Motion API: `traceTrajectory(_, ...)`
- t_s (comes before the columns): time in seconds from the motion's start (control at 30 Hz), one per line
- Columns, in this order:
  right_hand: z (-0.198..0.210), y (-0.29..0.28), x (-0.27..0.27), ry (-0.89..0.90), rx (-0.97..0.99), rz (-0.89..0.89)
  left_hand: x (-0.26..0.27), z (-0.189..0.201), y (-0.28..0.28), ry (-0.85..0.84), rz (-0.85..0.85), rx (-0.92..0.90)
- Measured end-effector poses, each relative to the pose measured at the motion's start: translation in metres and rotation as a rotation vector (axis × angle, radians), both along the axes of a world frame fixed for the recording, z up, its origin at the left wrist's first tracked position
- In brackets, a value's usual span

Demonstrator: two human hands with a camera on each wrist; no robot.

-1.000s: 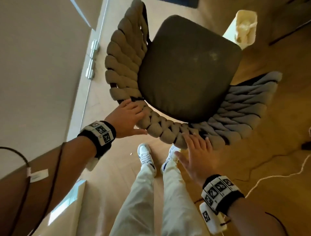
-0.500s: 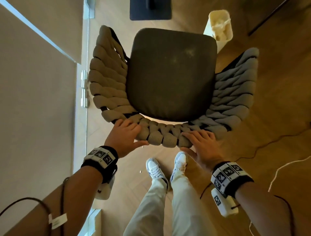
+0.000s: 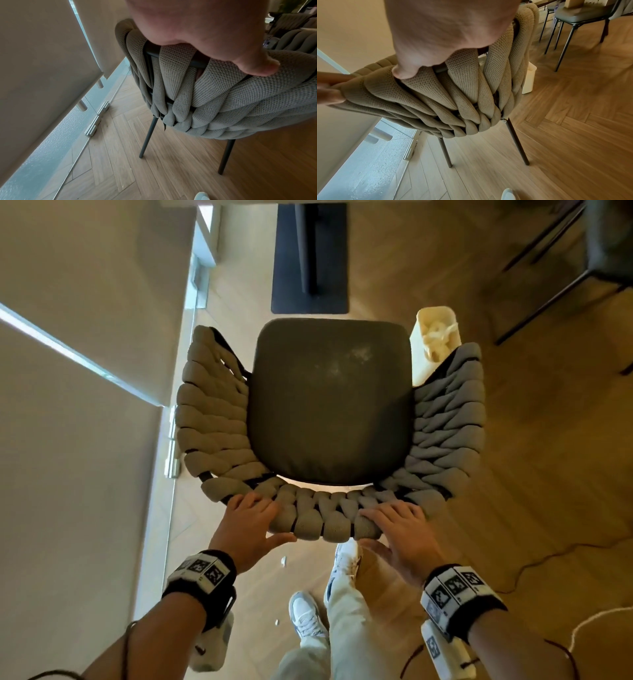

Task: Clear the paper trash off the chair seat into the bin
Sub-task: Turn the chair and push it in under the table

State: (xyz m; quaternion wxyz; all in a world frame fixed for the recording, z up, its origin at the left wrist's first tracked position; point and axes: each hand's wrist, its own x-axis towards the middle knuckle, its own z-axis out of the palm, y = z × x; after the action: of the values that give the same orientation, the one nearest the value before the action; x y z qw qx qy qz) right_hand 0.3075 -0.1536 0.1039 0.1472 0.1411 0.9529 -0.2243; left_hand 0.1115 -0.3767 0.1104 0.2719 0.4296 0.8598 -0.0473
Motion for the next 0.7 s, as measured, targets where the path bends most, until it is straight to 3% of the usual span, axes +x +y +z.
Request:
traceTrajectory(0.37,-0.007,0.098,-0.132,0.072,-0.003,0.078,-0.115,0.0,0.08,-0.024,0.105,0.037)
traceTrajectory(0.7,-0.015,0.156,-0.232,0.113,0.052,0.077,-0.217,0.001,0.14,-0.009,0.069,0.003)
